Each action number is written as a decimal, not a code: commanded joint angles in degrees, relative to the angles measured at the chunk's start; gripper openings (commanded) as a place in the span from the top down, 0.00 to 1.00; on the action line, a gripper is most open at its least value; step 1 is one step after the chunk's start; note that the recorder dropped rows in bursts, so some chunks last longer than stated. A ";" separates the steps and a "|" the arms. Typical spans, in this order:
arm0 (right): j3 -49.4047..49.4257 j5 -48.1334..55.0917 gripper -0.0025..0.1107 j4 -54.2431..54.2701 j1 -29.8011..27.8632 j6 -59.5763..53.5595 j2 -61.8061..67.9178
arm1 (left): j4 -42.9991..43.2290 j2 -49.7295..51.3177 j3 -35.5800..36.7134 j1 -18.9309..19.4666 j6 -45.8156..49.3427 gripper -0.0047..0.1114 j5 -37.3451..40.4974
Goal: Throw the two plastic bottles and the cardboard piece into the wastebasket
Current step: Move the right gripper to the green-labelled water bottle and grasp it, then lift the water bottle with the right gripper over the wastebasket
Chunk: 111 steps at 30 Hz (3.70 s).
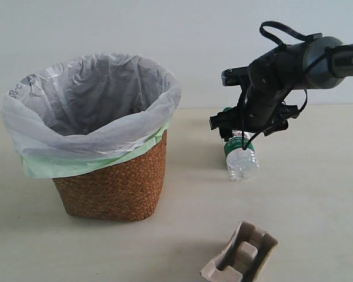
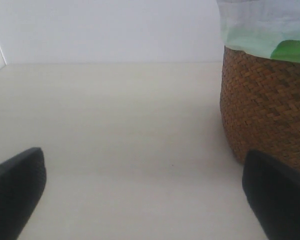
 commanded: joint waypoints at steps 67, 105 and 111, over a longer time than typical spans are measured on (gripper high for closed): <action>-0.26 29.20 0.98 -27.00 26.09 -64.71 -34.61 | -0.12 -0.18 -0.21 -0.41 -0.50 0.03 -0.44; -0.26 13.40 0.98 -2.79 25.99 -78.66 -36.04 | -0.12 -0.18 -0.21 -0.41 -0.50 0.03 -0.44; -0.26 32.31 0.98 -37.25 25.99 -59.48 -36.04 | -0.12 -0.18 -0.21 -0.41 -0.50 0.03 -0.44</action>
